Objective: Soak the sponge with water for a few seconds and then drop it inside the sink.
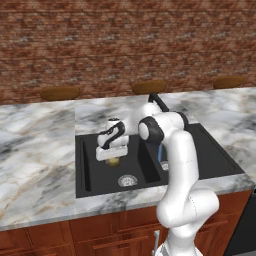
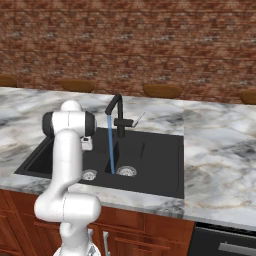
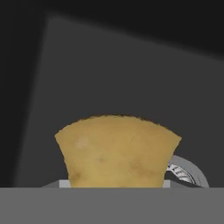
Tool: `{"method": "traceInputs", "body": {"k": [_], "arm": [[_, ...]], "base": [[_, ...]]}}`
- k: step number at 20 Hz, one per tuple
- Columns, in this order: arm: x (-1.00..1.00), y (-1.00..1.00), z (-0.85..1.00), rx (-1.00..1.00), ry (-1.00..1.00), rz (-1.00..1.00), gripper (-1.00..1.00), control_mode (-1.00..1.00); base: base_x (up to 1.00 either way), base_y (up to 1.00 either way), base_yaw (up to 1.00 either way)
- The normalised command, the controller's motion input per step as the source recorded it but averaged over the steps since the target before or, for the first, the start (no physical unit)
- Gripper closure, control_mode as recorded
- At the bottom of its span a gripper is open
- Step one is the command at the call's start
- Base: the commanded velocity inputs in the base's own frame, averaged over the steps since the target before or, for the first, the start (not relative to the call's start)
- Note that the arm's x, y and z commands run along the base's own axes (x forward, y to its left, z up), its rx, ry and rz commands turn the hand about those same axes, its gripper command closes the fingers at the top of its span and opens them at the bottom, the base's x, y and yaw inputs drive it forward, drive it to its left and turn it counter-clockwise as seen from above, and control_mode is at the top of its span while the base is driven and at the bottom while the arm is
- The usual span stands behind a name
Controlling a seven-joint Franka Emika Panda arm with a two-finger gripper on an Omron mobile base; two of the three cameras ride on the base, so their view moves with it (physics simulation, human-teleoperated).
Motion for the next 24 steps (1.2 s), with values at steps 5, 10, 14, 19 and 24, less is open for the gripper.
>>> {"method": "traceInputs", "body": {"k": [5,10,14,19,24], "arm": [[0.05,0.09,-0.47,0.0,0.0,0.0,1.0,-1.0],[0.02,0.04,-0.35,0.0,0.03,0.0,1.0,-1.0],[0.0,0.0,-0.25,0.0,0.05,0.01,1.0,-1.0],[0.0,0.0,-0.31,0.0,0.06,0.02,1.0,-1.0],[0.0,0.0,-0.3,0.0,0.05,0.02,1.0,-1.0]], "base": [[0.0,0.0,0.0],[0.0,0.0,0.0],[0.0,0.0,0.0],[0.0,0.0,0.0],[0.0,0.0,0.0]]}}
